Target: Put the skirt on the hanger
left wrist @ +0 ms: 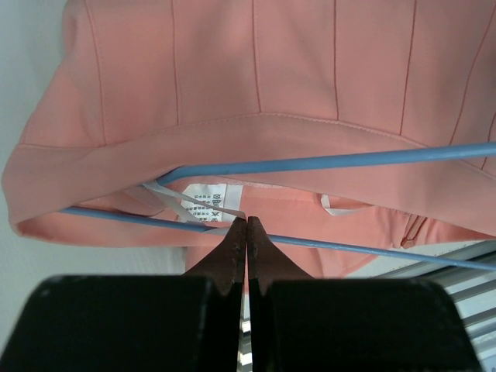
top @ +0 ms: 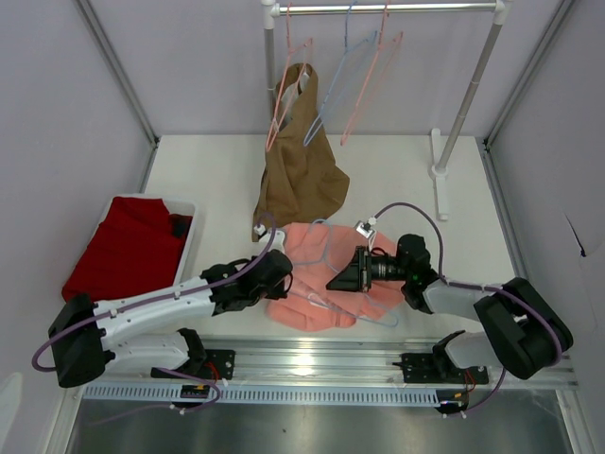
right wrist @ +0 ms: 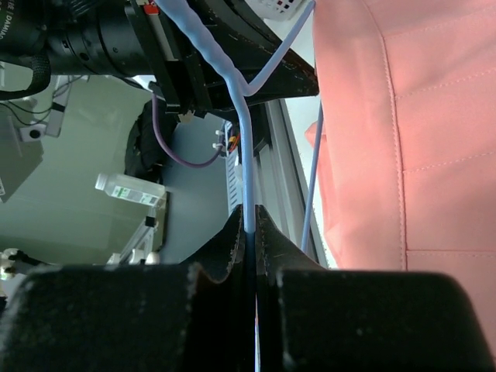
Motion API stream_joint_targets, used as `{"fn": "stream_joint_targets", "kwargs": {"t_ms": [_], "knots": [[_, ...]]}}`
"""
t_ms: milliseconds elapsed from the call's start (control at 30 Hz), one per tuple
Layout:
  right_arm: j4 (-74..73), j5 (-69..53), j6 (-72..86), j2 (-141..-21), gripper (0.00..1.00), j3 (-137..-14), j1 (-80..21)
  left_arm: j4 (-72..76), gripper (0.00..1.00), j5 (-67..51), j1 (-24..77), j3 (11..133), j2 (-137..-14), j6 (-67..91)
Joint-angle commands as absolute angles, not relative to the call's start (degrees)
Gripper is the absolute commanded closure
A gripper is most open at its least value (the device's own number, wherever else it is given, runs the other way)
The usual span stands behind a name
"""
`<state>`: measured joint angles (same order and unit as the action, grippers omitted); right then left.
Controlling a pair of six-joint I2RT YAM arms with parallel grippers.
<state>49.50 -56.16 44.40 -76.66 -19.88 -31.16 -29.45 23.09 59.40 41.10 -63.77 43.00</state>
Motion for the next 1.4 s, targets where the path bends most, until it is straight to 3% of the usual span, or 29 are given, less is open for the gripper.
{"fn": "stream_joint_targets", "kwargs": {"t_ms": [0,400,700,800,967,1000,1033,1100,1133,1233,1367], "knots": [[61.17,-57.48,47.11,-78.04,1.0,-19.51,-30.06,-25.05,1.0,18.55,60.91,44.73,-63.54,41.66],[71.89,-61.08,53.26,-82.35,1.0,-19.95,-30.32,-23.99,1.0,15.29,61.61,47.19,-65.83,38.58],[71.2,-63.11,52.65,-85.96,1.0,-22.76,-32.69,-28.3,1.0,17.75,61.7,49.39,-68.03,39.2],[59.45,-60.39,46.43,-84.48,1.0,-24.96,-33.57,-29.09,0.98,18.98,61.7,49.31,-68.2,39.9],[30.57,-45.55,29.99,-79.37,0.99,-30.49,-35.77,-28.39,0.97,20.13,61.7,48.78,-69.08,40.08],[27.02,-43.09,28.4,-78.32,0.96,-31.46,-36.12,-28.13,0.97,20.04,61.7,48.61,-69.34,39.9],[24.2,-40.54,27.34,-78.05,0.84,-32.25,-36.3,-28.04,0.98,20.13,61.7,48.52,-69.69,39.9],[18.82,-35.61,25.58,-77.52,0.76,-33.83,-36.47,-26.9,0.98,19.95,61.7,48.08,-70.31,39.9],[17.5,-34.38,25.23,-77.43,0.64,-34.1,-36.56,-26.37,0.99,19.86,61.7,47.99,-70.66,39.82],[11.54,-29.9,23.73,-77.69,0.46,-35.5,-37.18,-25.32,0.99,19.43,61.7,47.64,-71.37,39.9],[7.3,-23.14,22.15,-77.96,0.38,-37.44,-39.81,-24.79,1.0,19.16,61.7,47.64,-71.98,39.99]]}}
